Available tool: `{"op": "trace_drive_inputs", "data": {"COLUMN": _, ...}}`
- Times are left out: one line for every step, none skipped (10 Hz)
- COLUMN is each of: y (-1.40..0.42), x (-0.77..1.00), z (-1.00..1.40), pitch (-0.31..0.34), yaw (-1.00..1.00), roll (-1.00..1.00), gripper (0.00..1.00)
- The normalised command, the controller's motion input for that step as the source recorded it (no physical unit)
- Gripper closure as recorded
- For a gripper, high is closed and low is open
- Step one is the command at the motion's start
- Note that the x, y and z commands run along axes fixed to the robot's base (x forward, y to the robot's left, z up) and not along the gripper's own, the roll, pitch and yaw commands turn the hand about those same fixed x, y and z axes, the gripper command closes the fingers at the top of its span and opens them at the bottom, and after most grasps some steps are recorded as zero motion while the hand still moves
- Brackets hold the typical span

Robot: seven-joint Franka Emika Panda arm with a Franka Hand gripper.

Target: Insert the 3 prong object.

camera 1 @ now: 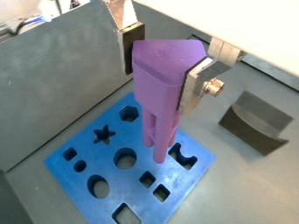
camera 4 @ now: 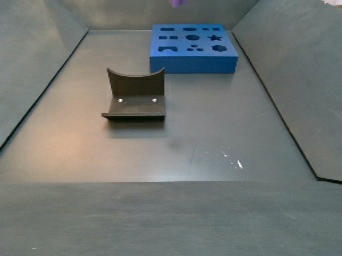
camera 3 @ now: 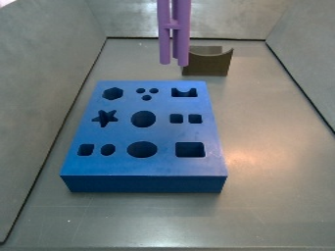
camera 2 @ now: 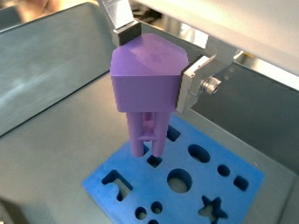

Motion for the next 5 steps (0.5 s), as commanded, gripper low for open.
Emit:
{"op": "trace_drive_inputs", "data": {"y": 0.0, "x": 0.0, "z": -0.06, "pitch": 0.004, "yaw": -1.0, "roll": 0.0, "gripper": 1.0}}
{"op": "trace_drive_inputs", "data": {"y": 0.0, "x": -0.01, "z": -0.1, "pitch": 0.019, "yaw": -1.0, "roll": 0.0, "gripper": 1.0}}
{"op": "trace_drive_inputs", "data": {"y": 0.06, "x": -0.19, "z": -0.12, "pitch": 0.009, "yaw": -0.92, "roll": 0.0, "gripper": 1.0}}
{"op": "trace_drive_inputs", "data": {"y": 0.15, "x": -0.25, "z": -0.1, "pitch": 0.009, "yaw": -0.83, "roll": 0.0, "gripper": 1.0}}
{"op": "trace_drive_inputs", "data": {"y": 0.07, "x": -0.36, "z": -0.17, "pitch": -0.001, "yaw": -0.89, "roll": 0.02, "gripper": 1.0}}
